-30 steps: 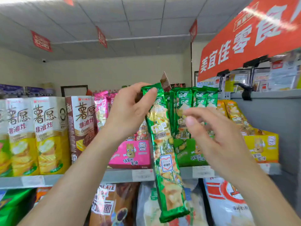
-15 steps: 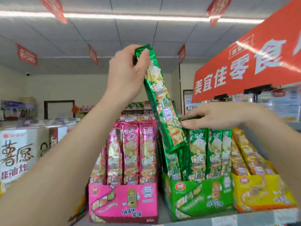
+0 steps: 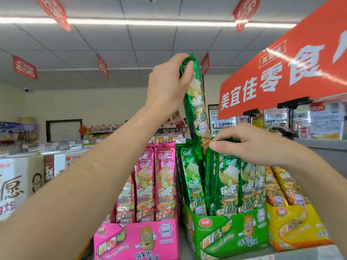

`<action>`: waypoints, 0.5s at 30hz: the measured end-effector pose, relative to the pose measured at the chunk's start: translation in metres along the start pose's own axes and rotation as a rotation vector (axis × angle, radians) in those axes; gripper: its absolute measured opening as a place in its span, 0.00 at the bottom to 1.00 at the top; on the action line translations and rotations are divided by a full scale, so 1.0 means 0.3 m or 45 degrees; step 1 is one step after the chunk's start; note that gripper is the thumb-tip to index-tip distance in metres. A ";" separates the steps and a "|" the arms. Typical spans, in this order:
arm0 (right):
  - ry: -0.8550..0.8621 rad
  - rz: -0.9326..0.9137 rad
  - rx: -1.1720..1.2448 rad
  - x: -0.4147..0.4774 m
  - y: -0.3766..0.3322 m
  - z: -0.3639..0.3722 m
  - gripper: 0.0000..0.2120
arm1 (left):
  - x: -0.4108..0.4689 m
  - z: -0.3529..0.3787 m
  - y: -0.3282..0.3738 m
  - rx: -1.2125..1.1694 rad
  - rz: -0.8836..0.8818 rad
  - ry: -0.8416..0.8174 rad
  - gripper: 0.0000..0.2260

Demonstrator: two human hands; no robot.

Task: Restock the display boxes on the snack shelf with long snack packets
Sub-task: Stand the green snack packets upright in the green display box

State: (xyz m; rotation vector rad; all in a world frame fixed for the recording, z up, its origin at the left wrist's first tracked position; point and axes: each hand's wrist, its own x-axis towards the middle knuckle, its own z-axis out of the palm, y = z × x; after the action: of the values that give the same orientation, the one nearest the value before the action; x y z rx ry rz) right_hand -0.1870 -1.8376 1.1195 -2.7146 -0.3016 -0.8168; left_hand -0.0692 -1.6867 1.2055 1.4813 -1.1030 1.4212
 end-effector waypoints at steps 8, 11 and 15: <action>0.047 -0.029 0.024 -0.015 -0.005 -0.007 0.40 | -0.086 0.077 0.012 0.080 0.032 -0.481 0.13; 0.068 -0.042 -0.009 -0.014 -0.006 -0.005 0.38 | -0.098 0.092 -0.007 0.107 -0.081 -0.784 0.13; 0.151 -0.026 -0.073 -0.015 -0.004 0.017 0.31 | -0.087 0.091 -0.018 0.162 -0.105 -0.954 0.13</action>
State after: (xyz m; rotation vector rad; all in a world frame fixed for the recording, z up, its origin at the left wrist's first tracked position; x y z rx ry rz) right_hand -0.1886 -1.8352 1.1131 -2.7058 -0.2844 -1.0028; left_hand -0.0555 -1.7092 1.1778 2.2129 -1.3729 0.8910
